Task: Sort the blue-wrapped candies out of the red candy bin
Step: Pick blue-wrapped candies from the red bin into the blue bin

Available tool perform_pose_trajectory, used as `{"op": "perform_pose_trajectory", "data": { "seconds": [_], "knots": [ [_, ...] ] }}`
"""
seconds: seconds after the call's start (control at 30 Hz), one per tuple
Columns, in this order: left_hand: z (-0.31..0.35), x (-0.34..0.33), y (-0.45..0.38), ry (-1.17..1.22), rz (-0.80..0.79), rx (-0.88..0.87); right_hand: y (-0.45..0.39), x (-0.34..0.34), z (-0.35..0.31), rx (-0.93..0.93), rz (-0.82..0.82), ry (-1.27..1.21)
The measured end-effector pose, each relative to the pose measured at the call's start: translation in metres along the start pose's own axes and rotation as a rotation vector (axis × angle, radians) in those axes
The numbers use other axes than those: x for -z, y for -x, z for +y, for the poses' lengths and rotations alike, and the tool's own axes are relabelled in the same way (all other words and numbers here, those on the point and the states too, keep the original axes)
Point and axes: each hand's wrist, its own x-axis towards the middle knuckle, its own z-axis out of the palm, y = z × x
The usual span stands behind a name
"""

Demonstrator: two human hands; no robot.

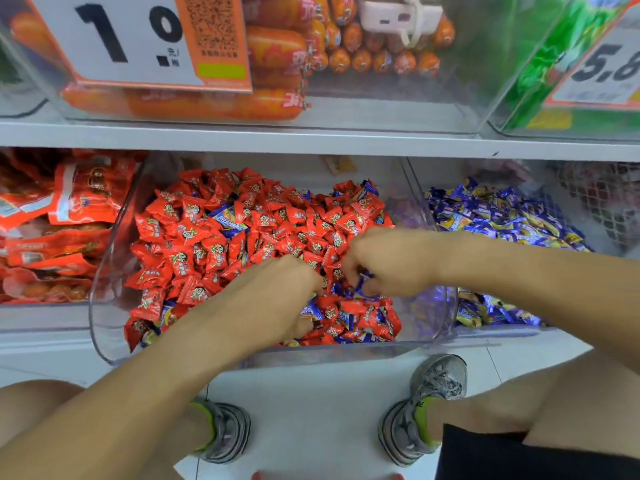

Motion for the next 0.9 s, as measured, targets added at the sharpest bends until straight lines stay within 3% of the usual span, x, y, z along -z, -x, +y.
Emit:
{"op": "perform_pose_trajectory", "data": {
  "seconds": [0.1, 0.2, 0.37, 0.57, 0.8, 0.9],
  "knots": [
    [-0.011, -0.003, 0.0, -0.023, 0.047, 0.047, 0.011, 0.021, 0.004, -0.044, 0.08, -0.115],
    [-0.011, 0.0, 0.001, -0.088, 0.017, 0.073, 0.016, 0.032, 0.01, -0.029, 0.046, -0.194],
    [-0.02, 0.007, 0.006, 0.301, 0.088, 0.034, 0.013, 0.022, 0.004, -0.01, -0.073, -0.158],
    [-0.024, 0.018, 0.008, 0.637, 0.193, 0.109, 0.009, 0.015, -0.001, -0.072, 0.048, -0.228],
    [-0.023, 0.013, 0.004, 0.681, 0.166, 0.116, -0.003, -0.026, -0.019, -0.099, -0.019, -0.07],
    [-0.02, 0.013, 0.005, 0.672, 0.163, 0.118, -0.007, -0.04, -0.024, -0.135, 0.031, -0.036]
  ]
}}
